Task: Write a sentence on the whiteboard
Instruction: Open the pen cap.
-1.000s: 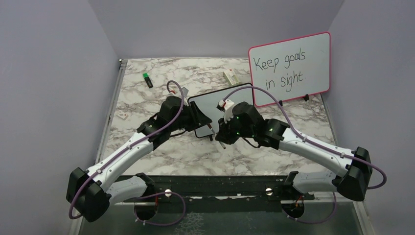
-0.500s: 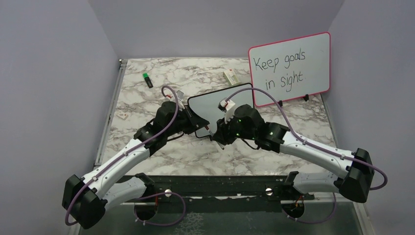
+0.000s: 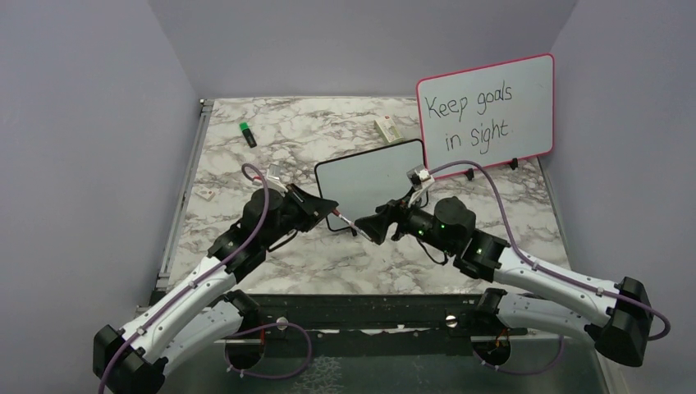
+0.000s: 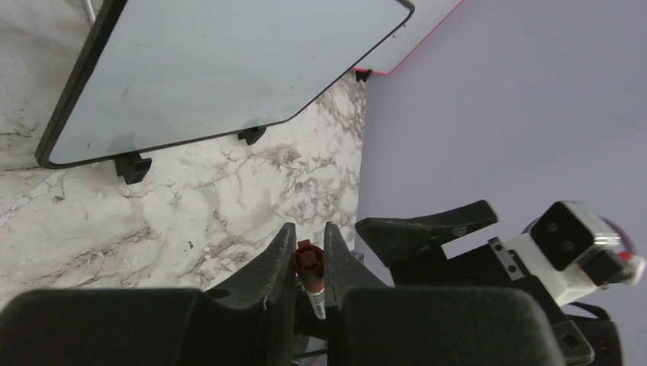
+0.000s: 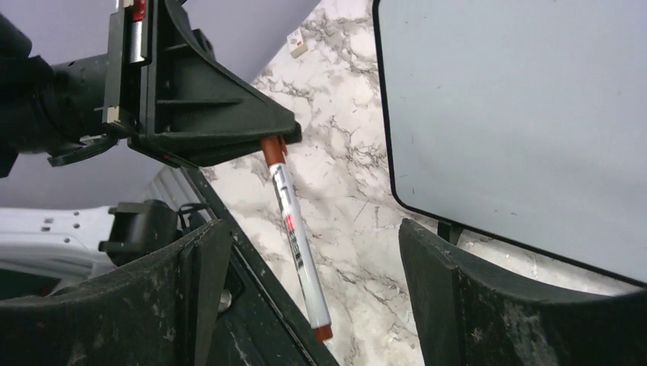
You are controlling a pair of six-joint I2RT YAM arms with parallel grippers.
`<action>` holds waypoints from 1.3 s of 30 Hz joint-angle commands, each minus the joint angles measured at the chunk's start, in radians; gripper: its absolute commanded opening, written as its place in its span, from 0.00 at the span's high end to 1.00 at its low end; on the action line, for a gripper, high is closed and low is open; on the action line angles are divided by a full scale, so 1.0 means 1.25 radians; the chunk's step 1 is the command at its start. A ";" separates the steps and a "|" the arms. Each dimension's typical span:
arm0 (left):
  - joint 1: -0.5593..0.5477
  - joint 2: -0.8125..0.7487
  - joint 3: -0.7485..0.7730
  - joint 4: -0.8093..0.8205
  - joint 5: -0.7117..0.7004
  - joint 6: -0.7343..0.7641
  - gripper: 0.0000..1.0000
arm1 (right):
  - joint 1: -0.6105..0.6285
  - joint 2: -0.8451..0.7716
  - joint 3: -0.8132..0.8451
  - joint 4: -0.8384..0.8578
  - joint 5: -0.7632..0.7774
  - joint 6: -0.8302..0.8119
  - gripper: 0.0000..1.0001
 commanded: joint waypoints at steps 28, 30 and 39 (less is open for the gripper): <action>-0.003 -0.042 -0.062 0.112 -0.068 -0.245 1.00 | 0.005 0.095 -0.143 0.455 0.019 0.299 0.30; -0.003 -0.042 -0.065 0.113 -0.066 -0.250 1.00 | 0.005 0.098 -0.141 0.461 0.015 0.304 0.32; -0.002 -0.034 -0.064 0.118 -0.050 -0.251 1.00 | 0.005 0.111 -0.136 0.467 -0.006 0.314 0.51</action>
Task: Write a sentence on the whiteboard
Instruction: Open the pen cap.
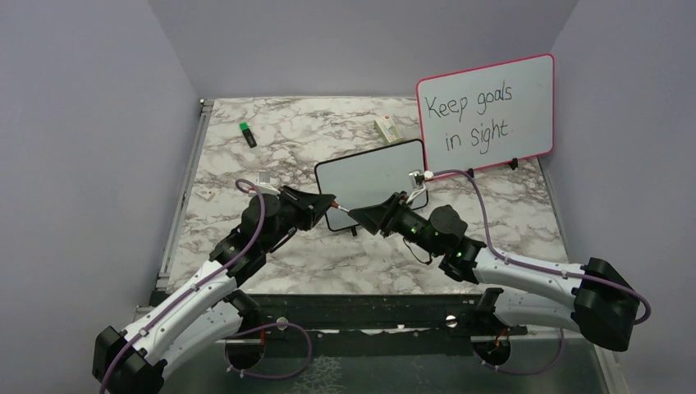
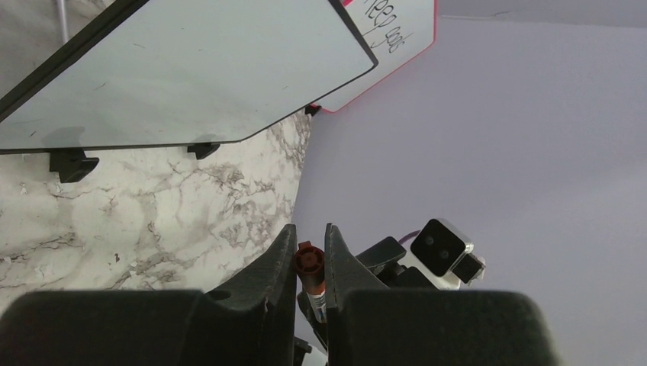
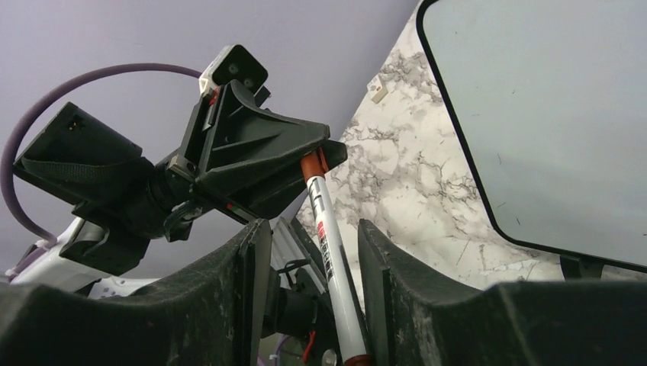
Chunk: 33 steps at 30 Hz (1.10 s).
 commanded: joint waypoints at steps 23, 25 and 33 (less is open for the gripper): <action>-0.003 0.001 0.010 0.024 0.039 -0.027 1.00 | 0.005 -0.015 0.024 -0.004 -0.062 -0.044 0.99; -0.002 -0.009 0.003 0.024 0.006 -0.036 1.00 | 0.005 -0.022 0.021 -0.011 -0.061 -0.045 0.99; -0.002 -0.038 -0.013 0.016 -0.081 -0.068 1.00 | 0.005 -0.081 -0.003 -0.071 -0.080 -0.056 0.99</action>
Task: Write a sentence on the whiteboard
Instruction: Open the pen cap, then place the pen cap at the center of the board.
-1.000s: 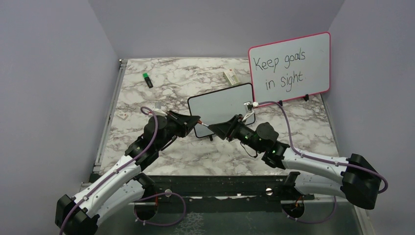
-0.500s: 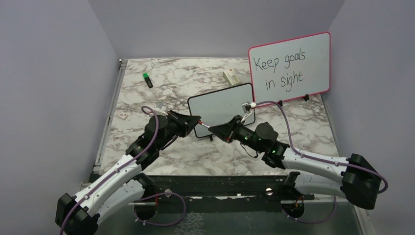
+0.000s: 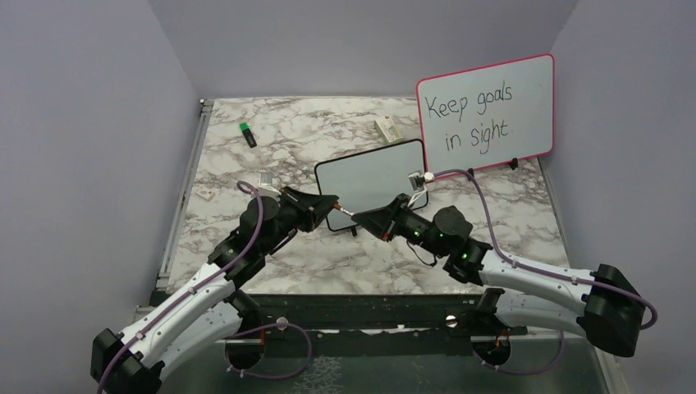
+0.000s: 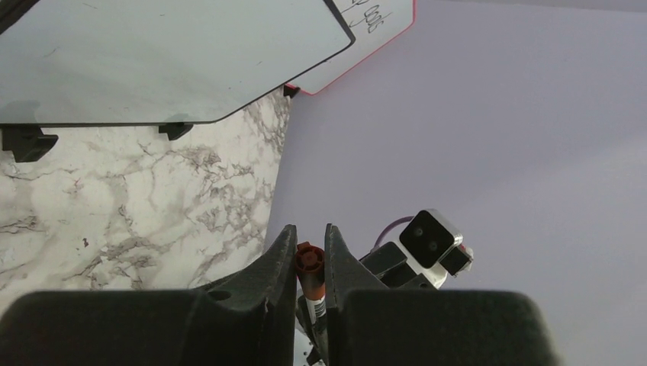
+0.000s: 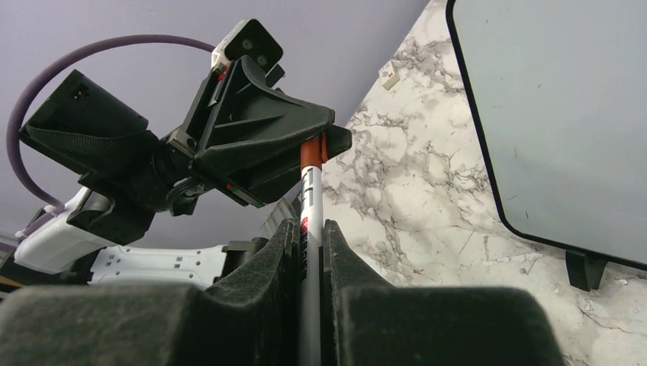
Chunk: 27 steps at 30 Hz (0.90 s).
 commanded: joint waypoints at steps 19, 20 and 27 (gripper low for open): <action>0.006 -0.044 0.041 -0.157 -0.254 0.163 1.00 | 0.005 -0.225 -0.010 -0.278 0.040 -0.090 1.00; 0.006 -0.038 0.061 -0.185 -0.263 0.210 1.00 | 0.005 -0.233 0.001 -0.307 0.056 -0.105 0.99; 0.007 0.016 0.150 -0.363 -0.306 0.425 1.00 | 0.005 -0.272 0.077 -0.464 0.124 -0.193 1.00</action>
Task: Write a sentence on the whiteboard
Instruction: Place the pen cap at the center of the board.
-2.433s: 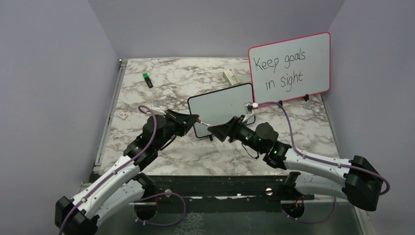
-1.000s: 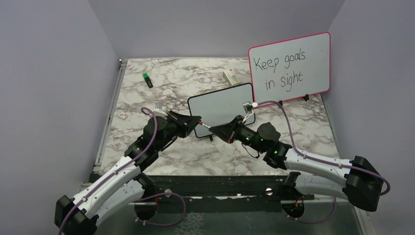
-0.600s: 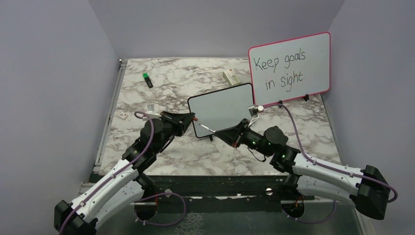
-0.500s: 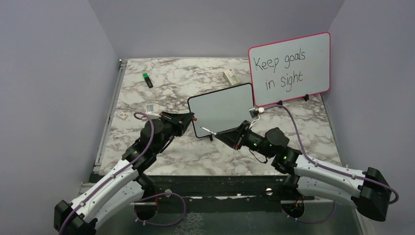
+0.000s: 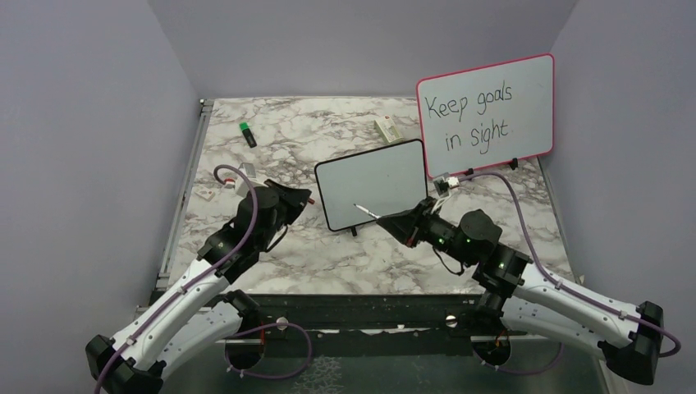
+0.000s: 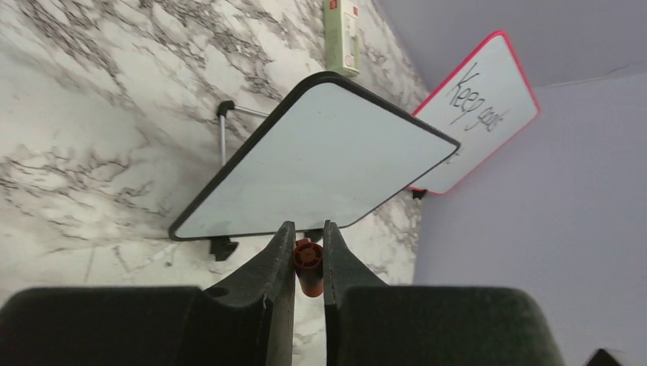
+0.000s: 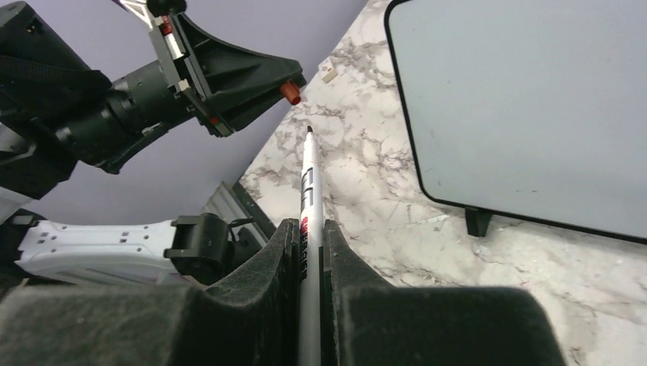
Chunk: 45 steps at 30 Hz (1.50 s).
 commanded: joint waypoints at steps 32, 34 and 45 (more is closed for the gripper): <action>0.392 0.639 0.253 -0.125 0.195 0.632 1.00 | 0.004 -0.052 0.155 -0.304 0.208 -0.241 1.00; 0.405 0.679 0.277 -0.124 0.207 0.640 1.00 | 0.004 -0.044 0.159 -0.304 0.210 -0.249 0.99; 0.418 0.825 0.355 -0.132 0.207 0.678 0.93 | 0.005 0.016 0.180 -0.295 0.216 -0.293 0.99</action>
